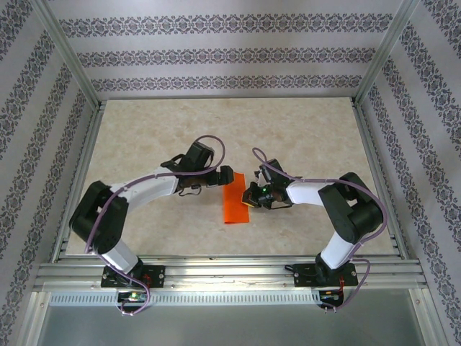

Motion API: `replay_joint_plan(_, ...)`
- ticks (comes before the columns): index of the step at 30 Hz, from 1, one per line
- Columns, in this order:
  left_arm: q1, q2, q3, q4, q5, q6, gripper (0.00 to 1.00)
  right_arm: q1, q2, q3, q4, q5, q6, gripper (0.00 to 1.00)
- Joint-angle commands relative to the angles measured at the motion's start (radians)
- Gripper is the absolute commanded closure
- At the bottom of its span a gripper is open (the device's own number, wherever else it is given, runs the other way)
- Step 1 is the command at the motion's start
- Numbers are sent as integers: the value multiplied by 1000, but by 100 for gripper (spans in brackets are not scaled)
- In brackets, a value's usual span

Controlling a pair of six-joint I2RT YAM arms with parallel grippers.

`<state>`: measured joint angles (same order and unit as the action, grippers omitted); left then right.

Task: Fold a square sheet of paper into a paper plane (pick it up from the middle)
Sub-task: Hold the square sheet of paper at the center of the table.

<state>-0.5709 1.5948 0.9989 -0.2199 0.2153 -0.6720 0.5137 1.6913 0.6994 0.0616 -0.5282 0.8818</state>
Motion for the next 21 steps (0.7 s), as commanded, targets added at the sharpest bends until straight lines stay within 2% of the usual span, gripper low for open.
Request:
replay_joint_plan(1,18,-108,-50,46,-123,106,1,15,0,-37,-6,71,55,100)
replay_joint_plan(3,34,-185,-118,68,-175,64,1,19,-8,-40,-6,78,63,100)
replay_joint_plan(6,80,-283,-257,241,-91,-12,0,20,-19,-47,7,84,80,100)
replay_joint_plan(8,104,-305,-305,320,-7,-63,4,23,-21,-48,14,82,86,100)
replay_joint_plan(12,124,-220,-281,321,191,-120,19,30,-19,-44,17,83,92,100)
replay_joint_plan(14,125,-154,-280,386,301,-152,26,32,-19,-45,19,83,92,100)
replay_joint_plan(16,126,-98,-305,501,395,-199,27,34,-18,-45,20,83,93,100)
replay_joint_plan(18,124,-62,-334,590,419,-246,27,34,-16,-43,15,77,89,100)
replay_joint_plan(21,126,-29,-341,621,409,-273,30,34,-21,-44,15,78,88,100)
